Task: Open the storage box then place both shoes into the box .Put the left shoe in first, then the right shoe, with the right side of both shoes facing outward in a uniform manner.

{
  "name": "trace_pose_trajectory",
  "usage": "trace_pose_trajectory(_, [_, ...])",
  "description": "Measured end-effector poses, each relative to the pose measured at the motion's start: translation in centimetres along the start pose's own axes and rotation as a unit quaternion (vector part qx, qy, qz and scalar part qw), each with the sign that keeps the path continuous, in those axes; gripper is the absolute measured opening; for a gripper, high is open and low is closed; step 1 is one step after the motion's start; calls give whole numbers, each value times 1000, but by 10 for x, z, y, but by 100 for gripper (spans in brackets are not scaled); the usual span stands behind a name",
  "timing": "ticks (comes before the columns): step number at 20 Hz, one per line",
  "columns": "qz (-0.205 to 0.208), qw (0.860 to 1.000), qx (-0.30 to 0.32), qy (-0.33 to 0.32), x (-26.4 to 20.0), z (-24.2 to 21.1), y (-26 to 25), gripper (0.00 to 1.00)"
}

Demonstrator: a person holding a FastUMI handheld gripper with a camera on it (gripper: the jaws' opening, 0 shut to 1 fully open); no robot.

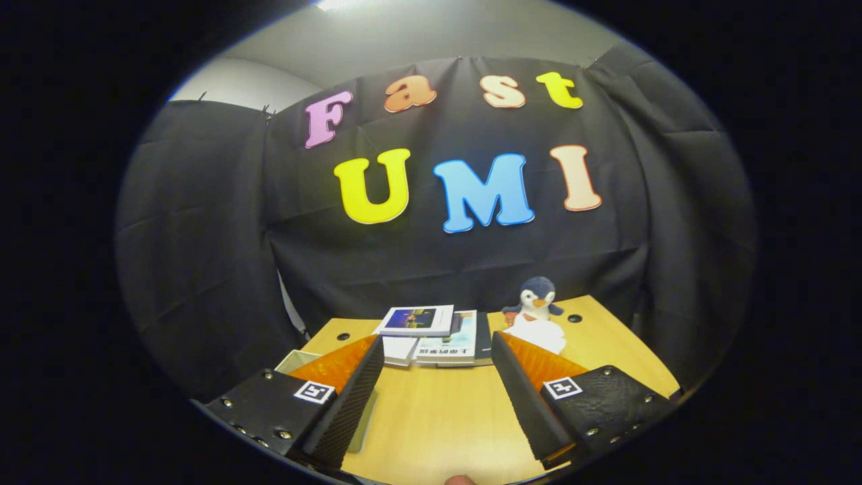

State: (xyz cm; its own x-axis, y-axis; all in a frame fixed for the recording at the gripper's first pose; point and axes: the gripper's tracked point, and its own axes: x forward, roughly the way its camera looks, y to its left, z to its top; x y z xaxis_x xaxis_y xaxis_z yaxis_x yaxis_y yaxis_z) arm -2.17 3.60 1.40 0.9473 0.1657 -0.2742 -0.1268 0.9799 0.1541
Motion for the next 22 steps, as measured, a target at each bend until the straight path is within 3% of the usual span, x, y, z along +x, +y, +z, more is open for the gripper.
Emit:
trace_pose_trajectory(9, [-87,993,-35,-70,-49,24,-80,97])
trace_pose_trajectory(22, [-110,987,-41,-108,-46,39,-120,97])
